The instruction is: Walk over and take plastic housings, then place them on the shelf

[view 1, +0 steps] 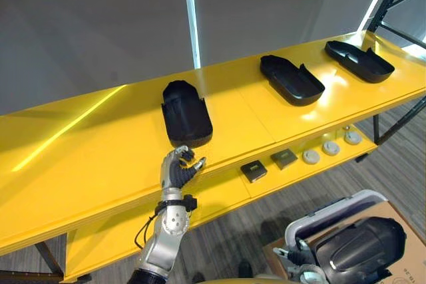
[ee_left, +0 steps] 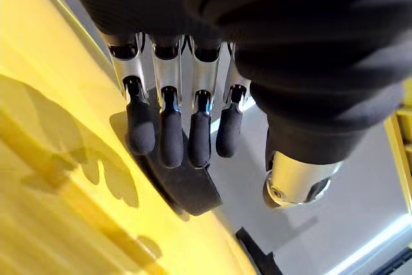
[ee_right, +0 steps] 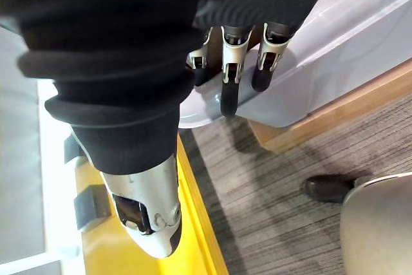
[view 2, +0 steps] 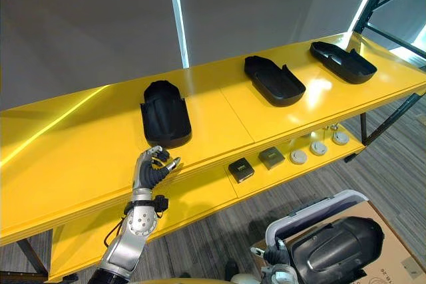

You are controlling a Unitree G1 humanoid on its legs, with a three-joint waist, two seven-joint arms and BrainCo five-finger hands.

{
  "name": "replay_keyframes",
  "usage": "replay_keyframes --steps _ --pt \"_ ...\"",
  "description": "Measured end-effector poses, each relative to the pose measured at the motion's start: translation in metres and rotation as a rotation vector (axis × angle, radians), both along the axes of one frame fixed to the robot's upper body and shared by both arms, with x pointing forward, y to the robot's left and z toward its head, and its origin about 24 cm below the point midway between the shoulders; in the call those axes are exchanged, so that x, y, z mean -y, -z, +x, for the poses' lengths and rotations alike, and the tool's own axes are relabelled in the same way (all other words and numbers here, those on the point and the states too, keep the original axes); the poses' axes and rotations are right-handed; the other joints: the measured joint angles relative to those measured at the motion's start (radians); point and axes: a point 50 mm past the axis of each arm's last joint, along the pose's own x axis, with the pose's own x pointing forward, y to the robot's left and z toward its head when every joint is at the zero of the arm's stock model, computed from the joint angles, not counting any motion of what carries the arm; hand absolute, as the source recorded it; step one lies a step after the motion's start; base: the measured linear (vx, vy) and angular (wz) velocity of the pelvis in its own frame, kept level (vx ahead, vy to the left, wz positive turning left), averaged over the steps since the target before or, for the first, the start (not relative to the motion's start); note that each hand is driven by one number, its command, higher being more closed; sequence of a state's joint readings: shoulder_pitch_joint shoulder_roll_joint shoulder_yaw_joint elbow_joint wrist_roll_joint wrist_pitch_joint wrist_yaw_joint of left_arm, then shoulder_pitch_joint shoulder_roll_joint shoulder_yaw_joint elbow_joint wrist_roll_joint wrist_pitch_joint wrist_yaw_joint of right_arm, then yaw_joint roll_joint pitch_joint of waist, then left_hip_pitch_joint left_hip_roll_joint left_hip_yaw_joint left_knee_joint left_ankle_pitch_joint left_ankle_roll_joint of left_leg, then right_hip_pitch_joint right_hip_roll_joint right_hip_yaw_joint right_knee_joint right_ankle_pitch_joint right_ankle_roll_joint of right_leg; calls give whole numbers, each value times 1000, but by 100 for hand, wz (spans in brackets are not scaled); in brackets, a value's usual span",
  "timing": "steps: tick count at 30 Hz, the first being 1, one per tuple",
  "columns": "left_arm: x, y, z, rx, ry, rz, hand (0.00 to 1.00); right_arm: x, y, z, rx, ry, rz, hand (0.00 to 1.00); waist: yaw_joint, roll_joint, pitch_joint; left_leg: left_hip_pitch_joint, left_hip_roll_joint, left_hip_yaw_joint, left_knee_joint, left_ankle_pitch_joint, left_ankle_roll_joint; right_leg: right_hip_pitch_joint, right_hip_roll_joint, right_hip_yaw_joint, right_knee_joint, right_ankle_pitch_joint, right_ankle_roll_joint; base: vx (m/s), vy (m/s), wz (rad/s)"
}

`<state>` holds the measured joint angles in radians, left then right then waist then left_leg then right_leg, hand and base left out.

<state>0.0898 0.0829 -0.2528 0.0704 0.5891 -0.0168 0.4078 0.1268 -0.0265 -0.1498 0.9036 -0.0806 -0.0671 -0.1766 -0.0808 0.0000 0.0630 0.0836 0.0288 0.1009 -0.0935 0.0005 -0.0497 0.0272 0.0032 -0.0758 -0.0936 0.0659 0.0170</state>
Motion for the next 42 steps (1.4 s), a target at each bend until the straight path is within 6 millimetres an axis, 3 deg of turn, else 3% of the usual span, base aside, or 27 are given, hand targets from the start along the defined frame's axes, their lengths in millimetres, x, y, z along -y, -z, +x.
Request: replay_keyframes --steps 3,12,19,31,35,42 --pt "4 6 0 -28 29 22 100 0 1 -1 -9 0 2 0 4 -6 -5 -2 0 0 0 1 2 -4 0 0 0 0 0 0 0 0" --pt "8 -12 37 43 66 113 100 0 1 1 -5 -3 0 0 -12 -6 -7 -9 0 10 1 1 2 -14 2 10 -4 8 -8 -10 4 -3" --pt "8 -19 54 48 58 146 100 0 1 1 -5 -6 2 0 -18 -6 -7 -7 0 18 1 -1 5 -16 3 19 -5 8 -8 -10 4 -3" --pt "0 -21 77 -21 33 120 100 -1 0 3 -5 -9 5 0 -29 -4 -5 -11 0 21 0 -1 5 -21 3 22 -5 8 -7 0 0 0" --pt "-3 -19 79 -46 39 119 100 -2 0 6 -2 -12 8 0 -45 -2 -4 -16 0 23 0 -1 5 -27 3 23 -5 8 -8 -5 1 -1" --pt "-2 -26 84 -24 41 101 100 -2 0 6 -2 -12 8 0 -43 -3 -2 -19 0 24 0 -1 5 -30 2 23 -5 10 -9 -2 1 -1"
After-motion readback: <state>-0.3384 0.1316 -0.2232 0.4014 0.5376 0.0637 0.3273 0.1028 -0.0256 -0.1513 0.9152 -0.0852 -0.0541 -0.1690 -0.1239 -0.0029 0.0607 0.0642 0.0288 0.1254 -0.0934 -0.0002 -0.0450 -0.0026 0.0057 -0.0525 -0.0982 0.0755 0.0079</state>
